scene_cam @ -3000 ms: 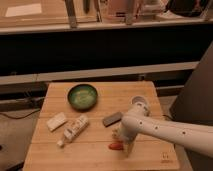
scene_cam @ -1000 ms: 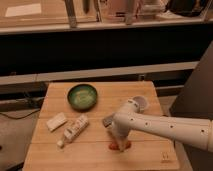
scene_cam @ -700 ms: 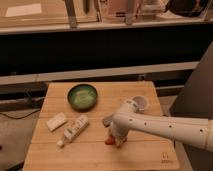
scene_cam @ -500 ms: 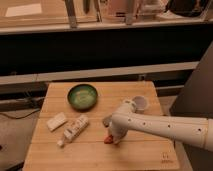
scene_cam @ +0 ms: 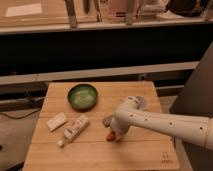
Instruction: Drag the pepper across the table
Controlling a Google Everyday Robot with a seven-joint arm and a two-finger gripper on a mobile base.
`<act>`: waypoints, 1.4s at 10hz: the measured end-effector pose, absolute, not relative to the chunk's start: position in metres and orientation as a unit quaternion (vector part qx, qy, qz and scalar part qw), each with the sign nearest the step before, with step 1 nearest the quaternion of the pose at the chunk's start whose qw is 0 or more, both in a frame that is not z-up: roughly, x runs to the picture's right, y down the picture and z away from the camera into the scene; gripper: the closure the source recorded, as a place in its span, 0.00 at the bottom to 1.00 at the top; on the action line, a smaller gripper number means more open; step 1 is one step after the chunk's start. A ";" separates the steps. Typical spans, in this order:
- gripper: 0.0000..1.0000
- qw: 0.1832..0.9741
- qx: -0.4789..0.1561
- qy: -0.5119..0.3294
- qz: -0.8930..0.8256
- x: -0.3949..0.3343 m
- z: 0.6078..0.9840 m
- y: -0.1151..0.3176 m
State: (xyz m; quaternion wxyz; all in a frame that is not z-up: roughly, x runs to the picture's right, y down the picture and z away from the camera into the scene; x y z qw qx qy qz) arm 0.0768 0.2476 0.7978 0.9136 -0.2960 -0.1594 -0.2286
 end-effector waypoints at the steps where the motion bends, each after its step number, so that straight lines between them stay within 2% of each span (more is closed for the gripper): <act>1: 0.98 0.913 -0.294 -0.161 -0.232 0.079 0.799 0.244; 14: 0.98 0.904 -0.295 -0.150 -0.269 0.120 0.805 0.235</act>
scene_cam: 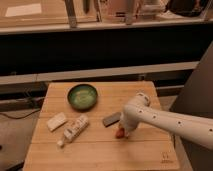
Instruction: Drag the pepper across the table
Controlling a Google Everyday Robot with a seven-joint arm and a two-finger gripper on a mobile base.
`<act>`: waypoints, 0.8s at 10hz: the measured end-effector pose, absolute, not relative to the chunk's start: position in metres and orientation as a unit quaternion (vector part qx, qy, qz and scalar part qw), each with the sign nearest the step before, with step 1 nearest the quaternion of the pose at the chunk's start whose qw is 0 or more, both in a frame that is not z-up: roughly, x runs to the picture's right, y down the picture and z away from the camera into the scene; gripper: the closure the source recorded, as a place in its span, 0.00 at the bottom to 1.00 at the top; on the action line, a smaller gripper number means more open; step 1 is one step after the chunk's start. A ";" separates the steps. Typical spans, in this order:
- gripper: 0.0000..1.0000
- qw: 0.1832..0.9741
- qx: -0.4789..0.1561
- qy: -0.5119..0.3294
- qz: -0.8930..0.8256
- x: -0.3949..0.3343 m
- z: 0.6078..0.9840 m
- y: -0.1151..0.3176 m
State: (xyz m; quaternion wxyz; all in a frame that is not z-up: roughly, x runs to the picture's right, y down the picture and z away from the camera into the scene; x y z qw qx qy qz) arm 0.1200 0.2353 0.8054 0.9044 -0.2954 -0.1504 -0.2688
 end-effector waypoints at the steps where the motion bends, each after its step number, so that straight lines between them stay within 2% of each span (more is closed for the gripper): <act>1: 0.98 0.904 -0.295 -0.150 -0.271 0.122 0.806 0.235; 8: 0.98 0.897 -0.298 -0.145 -0.294 0.133 0.810 0.230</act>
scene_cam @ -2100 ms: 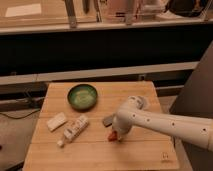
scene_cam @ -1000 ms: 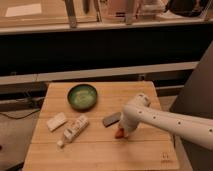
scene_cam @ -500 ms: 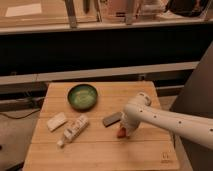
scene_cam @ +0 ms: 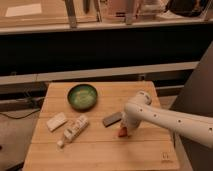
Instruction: Drag the pepper across the table
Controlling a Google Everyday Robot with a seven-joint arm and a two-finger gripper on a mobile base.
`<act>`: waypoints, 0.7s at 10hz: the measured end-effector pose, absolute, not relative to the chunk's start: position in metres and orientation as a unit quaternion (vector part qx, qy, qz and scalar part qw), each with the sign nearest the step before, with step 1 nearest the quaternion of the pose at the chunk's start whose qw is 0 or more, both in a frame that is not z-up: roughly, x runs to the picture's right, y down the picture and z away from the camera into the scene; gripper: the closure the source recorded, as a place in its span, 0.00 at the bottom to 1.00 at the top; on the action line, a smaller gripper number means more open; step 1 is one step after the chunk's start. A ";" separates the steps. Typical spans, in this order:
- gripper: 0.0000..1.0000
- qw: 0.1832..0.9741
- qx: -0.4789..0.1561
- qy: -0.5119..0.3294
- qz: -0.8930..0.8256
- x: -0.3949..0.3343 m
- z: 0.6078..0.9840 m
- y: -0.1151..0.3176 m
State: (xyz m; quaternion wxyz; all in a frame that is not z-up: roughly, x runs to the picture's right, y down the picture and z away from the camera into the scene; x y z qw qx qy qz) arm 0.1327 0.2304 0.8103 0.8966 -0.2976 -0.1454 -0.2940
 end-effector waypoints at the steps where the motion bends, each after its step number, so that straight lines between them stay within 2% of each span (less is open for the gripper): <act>1: 0.98 0.896 -0.299 -0.144 -0.295 0.141 0.810 0.230; 7: 0.98 0.891 -0.302 -0.141 -0.309 0.152 0.813 0.227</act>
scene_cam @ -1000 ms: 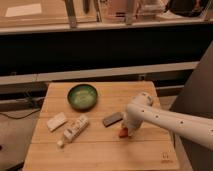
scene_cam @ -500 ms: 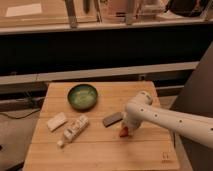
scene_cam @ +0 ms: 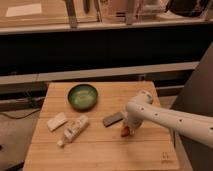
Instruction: Drag the pepper across the table
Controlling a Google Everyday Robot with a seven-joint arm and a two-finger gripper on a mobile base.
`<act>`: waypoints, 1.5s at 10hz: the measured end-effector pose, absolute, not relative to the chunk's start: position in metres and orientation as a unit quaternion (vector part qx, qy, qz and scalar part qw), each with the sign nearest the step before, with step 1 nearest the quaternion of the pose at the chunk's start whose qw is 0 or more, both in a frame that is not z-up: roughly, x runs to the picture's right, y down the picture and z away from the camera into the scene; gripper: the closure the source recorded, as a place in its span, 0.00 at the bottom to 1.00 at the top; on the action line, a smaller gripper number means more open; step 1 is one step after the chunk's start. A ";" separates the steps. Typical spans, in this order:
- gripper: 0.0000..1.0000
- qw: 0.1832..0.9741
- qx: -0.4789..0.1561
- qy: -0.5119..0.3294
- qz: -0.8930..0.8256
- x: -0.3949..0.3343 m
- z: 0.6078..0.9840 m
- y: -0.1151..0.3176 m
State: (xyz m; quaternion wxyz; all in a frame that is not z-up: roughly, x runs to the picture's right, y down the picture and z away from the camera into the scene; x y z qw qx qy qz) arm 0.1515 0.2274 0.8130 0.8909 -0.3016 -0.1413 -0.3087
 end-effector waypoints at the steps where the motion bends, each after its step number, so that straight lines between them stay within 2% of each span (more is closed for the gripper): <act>1: 0.98 0.891 -0.303 -0.140 -0.307 0.162 0.813 0.227; 15: 0.98 0.883 -0.320 -0.138 -0.316 0.214 0.816 0.223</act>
